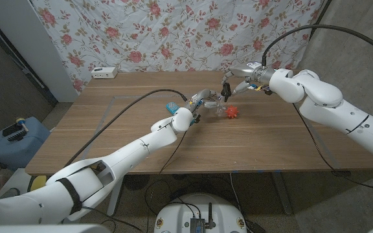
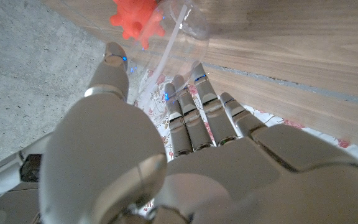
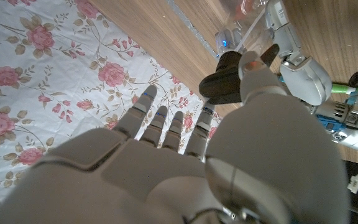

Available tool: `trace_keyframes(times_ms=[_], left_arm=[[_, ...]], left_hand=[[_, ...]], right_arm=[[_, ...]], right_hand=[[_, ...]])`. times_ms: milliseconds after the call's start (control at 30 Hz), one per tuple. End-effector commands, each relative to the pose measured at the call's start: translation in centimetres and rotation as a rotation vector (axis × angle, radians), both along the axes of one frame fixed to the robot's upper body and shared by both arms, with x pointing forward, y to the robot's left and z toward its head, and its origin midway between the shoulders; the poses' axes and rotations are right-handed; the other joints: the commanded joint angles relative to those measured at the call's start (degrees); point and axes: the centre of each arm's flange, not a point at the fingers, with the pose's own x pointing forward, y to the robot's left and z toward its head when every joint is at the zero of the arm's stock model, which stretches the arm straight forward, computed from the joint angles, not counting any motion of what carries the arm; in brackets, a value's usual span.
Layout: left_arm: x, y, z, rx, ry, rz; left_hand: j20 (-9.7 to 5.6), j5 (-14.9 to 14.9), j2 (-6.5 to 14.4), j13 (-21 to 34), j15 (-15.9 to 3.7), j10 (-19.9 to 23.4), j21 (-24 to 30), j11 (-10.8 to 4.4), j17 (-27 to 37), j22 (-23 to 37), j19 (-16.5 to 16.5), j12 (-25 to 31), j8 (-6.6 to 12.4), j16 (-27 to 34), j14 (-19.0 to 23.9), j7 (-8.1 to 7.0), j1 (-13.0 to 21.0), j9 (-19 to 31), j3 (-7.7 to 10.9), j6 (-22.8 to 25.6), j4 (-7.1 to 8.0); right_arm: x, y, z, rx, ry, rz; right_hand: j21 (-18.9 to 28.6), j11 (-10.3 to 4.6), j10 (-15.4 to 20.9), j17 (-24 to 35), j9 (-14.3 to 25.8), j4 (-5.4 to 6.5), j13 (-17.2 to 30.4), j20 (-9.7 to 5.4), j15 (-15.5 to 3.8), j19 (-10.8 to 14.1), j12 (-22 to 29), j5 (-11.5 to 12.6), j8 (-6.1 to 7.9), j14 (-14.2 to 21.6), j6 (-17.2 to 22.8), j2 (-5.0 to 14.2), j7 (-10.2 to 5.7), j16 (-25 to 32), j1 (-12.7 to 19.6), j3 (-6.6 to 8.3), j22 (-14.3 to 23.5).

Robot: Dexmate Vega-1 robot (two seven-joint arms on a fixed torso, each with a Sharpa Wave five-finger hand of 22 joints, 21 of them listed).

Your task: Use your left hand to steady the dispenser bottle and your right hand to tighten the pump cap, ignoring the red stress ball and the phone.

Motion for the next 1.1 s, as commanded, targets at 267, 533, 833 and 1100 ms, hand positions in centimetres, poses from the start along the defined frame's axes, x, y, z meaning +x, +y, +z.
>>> trace_keyframes(times_ms=[267, 533, 833, 1100], left_arm=[[-0.38, -0.03, -0.13, 0.008, -0.005, -0.004], [-0.68, -0.02, -0.20, 0.012, -0.010, -0.003], [-0.97, -0.01, -0.20, 0.017, -0.015, -0.004], [-1.14, 0.09, -0.23, 0.018, -0.019, -0.001]], left_hand=[[-5.15, 0.37, 4.23, 0.11, -4.14, 1.49, 0.01, -1.12, 0.26, 0.14, -0.05, 0.28, 0.17, 0.38, 0.76, -2.53, -3.23, 0.26, 7.02, 4.11, 6.40], [-5.15, 0.36, 4.17, 0.12, -4.14, 1.48, 0.02, -1.20, 0.25, 0.14, -0.03, 0.27, 0.16, 0.35, 0.71, -2.39, -3.23, 0.27, 7.02, 4.10, 6.37], [-5.16, 0.36, 4.15, 0.13, -4.12, 1.51, 0.01, -1.09, 0.25, 0.14, -0.02, 0.29, 0.22, 0.35, 0.69, -2.46, -3.16, 0.27, 7.04, 4.24, 6.33], [-5.16, 0.36, 4.18, 0.14, -4.06, 1.44, 0.01, -1.25, 0.26, 0.14, -0.03, 0.26, 0.21, 0.39, 0.73, -2.56, -3.17, 0.28, 7.03, 4.22, 6.35]], right_arm=[[-0.04, 0.27, 0.25, -0.001, 0.054, -0.024], [-0.23, 0.31, 0.16, -0.002, 0.067, -0.028], [-0.40, 0.32, 0.13, 0.001, 0.078, -0.037], [-0.49, 0.37, 0.13, 0.011, 0.097, -0.046]], right_hand=[[0.40, 1.14, -0.17, 0.39, 0.02, 0.93, 0.32, -1.20, -0.74, 0.74, 0.49, -0.03, -0.04, -0.33, 0.13, 0.07, 0.19, 0.56, -1.19, -0.31, 0.11], [0.55, 2.19, 0.02, 0.55, 0.01, 1.39, 0.34, -2.27, -0.67, 1.36, 0.72, -0.20, -0.02, -0.23, 0.44, 0.19, 0.21, 0.78, -2.14, -0.60, 0.11], [0.72, 2.93, 0.71, 0.76, 0.02, 1.97, 0.35, -3.64, -0.75, 2.25, 1.10, -0.45, 0.31, 0.00, 1.58, 0.59, 0.26, 1.07, -3.39, -0.92, 0.07], [0.70, 3.59, 1.10, 0.87, 0.01, 2.22, 0.36, -4.31, -0.91, 2.70, 1.30, -0.67, 0.70, -0.01, 2.82, 0.65, 0.26, 1.16, -4.26, -1.22, 0.04]])
